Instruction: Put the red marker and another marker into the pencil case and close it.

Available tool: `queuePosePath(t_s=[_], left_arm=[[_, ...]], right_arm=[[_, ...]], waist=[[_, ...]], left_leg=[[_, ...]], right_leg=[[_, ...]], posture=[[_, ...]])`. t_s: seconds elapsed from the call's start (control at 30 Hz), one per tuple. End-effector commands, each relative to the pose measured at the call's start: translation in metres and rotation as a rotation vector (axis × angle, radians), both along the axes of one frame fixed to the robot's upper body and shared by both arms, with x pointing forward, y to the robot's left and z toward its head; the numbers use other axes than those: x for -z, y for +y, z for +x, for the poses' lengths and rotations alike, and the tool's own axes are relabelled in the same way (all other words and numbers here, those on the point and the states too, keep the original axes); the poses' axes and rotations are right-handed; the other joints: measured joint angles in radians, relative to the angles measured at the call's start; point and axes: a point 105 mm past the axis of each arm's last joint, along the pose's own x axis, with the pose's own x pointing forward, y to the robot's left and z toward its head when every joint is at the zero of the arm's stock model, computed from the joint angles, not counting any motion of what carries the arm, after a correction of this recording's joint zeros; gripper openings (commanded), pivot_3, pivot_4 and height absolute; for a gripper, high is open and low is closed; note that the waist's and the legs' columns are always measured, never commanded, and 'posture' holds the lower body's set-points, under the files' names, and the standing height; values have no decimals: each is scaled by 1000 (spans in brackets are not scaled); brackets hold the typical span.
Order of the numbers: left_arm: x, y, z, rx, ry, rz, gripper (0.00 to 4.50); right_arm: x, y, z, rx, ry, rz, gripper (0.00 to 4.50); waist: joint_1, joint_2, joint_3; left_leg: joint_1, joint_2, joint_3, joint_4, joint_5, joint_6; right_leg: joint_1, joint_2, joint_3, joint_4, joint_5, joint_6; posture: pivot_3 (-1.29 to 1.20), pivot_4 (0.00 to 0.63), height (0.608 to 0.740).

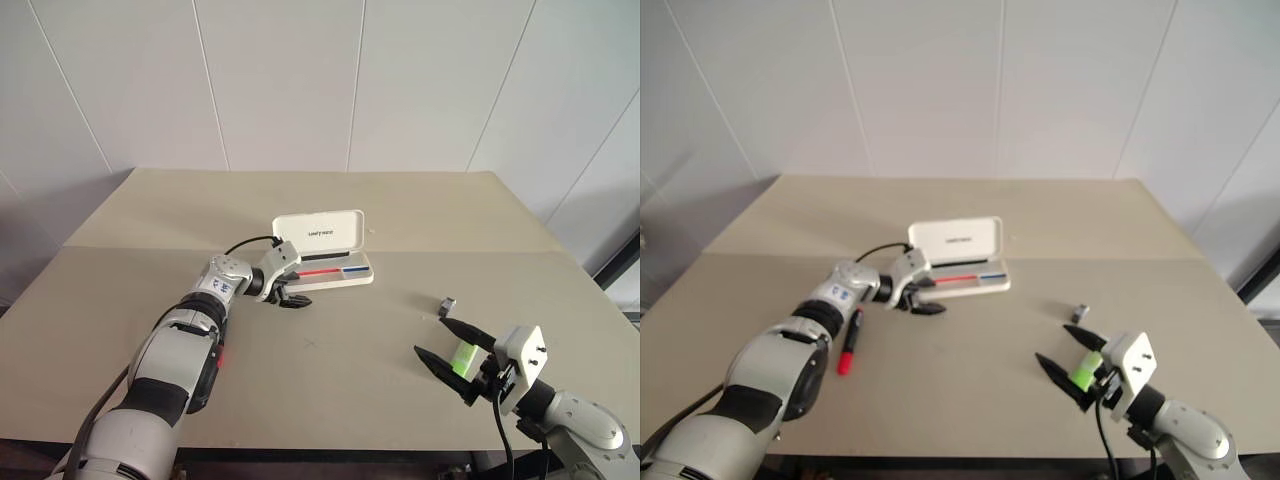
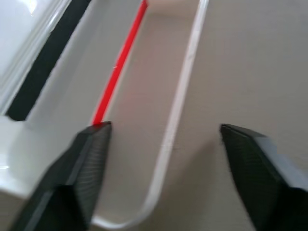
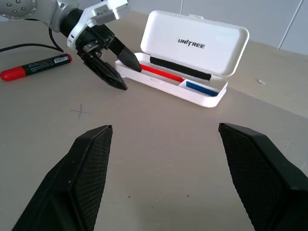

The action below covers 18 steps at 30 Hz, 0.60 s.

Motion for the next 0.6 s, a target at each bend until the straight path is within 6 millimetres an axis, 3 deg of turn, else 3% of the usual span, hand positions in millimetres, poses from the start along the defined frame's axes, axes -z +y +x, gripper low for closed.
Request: queuePosePath(t_s=[0.03,0.3,0.6], left_arm=[[-4,6,2,-12,-13,20,2596],[-16,5,2,38,-59,40,124],[-37,9,-6,171,-137,53,4]], right_arm=[[-14,0,-1,-10,-54,-5,4500],[-16,0,3,-30,-54,-12,4500],[-19,-2,7,-52,-54,-24,4500]], waist=[[0,0,0],[1,0,0],[3,0,0]], left_leg=[[0,0,0,0,0,0],[0,0,0,-1,0,0],[-1,0,0,-2,0,0]], right_leg=[[0,0,0,0,0,0],[0,0,0,-1,0,0],[-1,0,0,-1,0,0]], posture=[[0,150,740],[0,150,740],[0,150,740]])
